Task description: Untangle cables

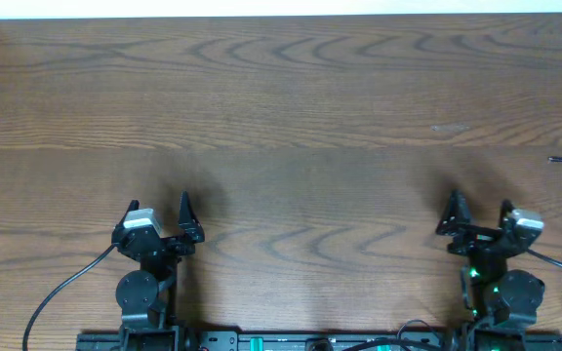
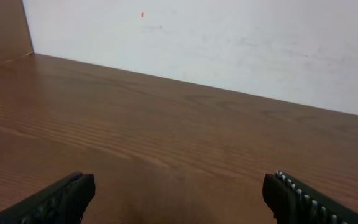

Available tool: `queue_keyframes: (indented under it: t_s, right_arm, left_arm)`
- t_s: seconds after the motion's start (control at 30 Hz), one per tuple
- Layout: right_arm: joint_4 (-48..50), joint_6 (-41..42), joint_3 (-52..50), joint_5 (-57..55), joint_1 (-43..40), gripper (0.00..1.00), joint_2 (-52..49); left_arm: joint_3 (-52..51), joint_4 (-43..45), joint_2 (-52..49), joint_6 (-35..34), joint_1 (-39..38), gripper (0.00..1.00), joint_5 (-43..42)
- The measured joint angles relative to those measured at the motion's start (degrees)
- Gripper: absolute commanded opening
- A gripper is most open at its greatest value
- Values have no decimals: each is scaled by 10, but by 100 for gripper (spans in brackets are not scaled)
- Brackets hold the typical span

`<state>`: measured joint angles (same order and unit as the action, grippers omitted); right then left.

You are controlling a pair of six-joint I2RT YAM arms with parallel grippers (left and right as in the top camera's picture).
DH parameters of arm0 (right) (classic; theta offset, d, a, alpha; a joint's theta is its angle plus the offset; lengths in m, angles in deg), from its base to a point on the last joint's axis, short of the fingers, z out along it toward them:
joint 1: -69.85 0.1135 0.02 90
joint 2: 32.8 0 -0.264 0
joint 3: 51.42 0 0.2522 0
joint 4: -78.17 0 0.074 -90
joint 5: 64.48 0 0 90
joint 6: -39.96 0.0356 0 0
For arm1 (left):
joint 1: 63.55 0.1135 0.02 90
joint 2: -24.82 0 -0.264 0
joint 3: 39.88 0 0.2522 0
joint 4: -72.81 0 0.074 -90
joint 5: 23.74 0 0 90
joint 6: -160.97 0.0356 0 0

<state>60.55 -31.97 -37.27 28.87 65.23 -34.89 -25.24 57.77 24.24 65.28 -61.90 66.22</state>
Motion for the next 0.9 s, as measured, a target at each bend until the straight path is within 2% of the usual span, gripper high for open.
queue_keyframes:
  t_s: [0.23,0.53,0.9]
  right_arm:
    - [0,0,0,1,104,99,12]
    - [0,-21,0,-1,117,99,12]
    - [-1,-186,0,-6,117,99,12]
  left_arm:
    - [0,0,0,0,0,92,0]
    - [0,0,0,0,0,92,0]
    - [0,0,0,0,0,92,0]
